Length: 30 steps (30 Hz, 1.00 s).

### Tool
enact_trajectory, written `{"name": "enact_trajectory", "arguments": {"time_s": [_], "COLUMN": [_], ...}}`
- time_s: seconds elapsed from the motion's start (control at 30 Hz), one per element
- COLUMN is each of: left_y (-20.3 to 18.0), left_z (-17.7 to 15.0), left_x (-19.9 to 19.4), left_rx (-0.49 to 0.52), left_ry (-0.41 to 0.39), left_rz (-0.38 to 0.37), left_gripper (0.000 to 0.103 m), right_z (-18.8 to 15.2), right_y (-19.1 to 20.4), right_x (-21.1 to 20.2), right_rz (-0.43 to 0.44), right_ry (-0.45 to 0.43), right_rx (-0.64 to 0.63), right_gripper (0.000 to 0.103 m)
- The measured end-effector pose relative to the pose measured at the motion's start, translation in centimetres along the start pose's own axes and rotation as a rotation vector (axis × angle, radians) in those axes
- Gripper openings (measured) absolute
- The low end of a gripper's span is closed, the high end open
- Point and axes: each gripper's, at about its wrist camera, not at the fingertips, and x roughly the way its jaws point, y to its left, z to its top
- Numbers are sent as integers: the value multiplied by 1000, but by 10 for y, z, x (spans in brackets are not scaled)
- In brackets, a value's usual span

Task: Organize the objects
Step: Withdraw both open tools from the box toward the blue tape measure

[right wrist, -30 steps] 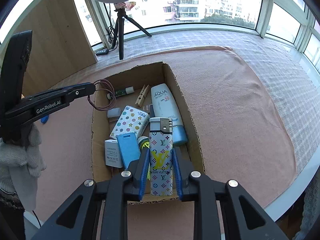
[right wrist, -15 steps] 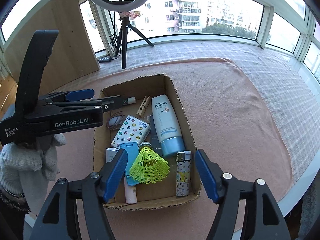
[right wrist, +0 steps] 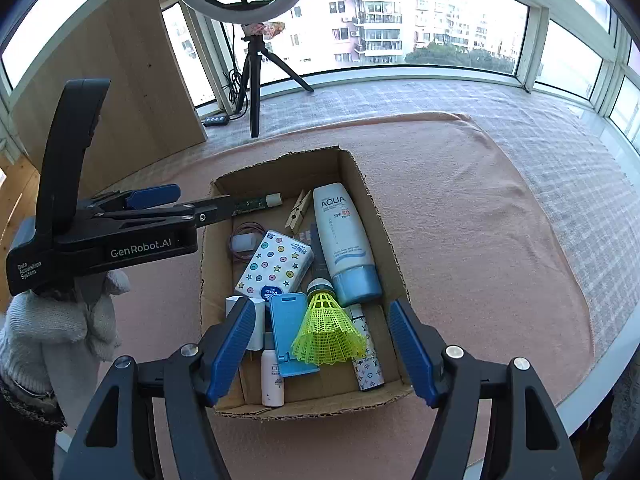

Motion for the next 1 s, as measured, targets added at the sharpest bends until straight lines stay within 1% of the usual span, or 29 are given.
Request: {"name": "enact_trajectory", "arguments": {"time_s": [0.13,0.3,0.53,0.7,0.83,1.0], "left_y": [27,68,128,174,211,255], "left_z": [-10,-26,-53,-72,-88,-111], "left_x": [-11,-24,-43,-61,-73,-84], "left_rx": [-26,-64,-156,-239,-299,-343], "left_ry": [-8,7,22,9,2,-2], "left_rz": [36,77,134,168,172,195], "left_gripper": [83,83,83,83,83,82], "right_z": [1,6,11,16,26,40], "right_y": [15,42,90,128,155,185], "right_x": [0,7,21,29,37,54], "right_rz": [21,56,107,141,192,263], "right_ry": [-3,4,25,36,50,79], "right_rx": [-22,-58,-115,-163,-174,-151], "right_gripper": [66,66,66,66,66,66]}}
